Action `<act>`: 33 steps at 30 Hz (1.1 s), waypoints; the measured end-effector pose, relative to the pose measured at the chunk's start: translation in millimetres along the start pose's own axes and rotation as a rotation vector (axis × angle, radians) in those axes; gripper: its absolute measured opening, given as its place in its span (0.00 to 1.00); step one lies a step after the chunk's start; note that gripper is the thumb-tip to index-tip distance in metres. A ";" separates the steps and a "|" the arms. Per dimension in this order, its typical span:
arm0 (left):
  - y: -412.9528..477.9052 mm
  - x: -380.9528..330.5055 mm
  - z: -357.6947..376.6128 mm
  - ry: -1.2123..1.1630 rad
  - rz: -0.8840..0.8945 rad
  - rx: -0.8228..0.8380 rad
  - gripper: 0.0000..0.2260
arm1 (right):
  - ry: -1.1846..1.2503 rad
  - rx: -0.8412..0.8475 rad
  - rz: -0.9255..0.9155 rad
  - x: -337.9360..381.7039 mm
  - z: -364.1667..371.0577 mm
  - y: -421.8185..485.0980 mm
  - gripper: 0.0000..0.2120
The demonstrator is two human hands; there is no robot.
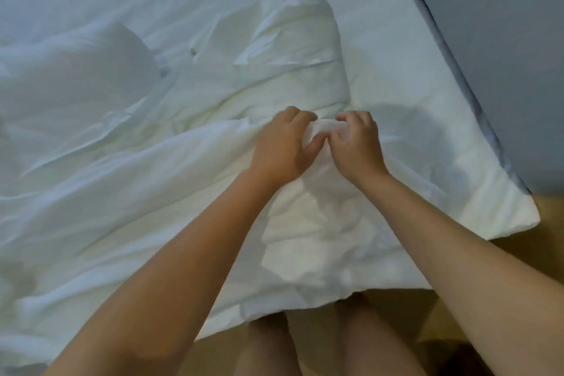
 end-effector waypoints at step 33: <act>82.8 69.9 -167.0 -0.596 -0.288 -0.154 0.14 | 0.533 -0.168 -0.178 171.9 -10.0 60.7 0.11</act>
Point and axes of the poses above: each hand's wrist, its own y-axis towards the middle knuckle, its own z-axis out of the palm, x = y × z, the point moved 4 cm from there along y, towards the middle knuckle, and after that the axes turned 5 degrees about z, right-handed, at the moved point
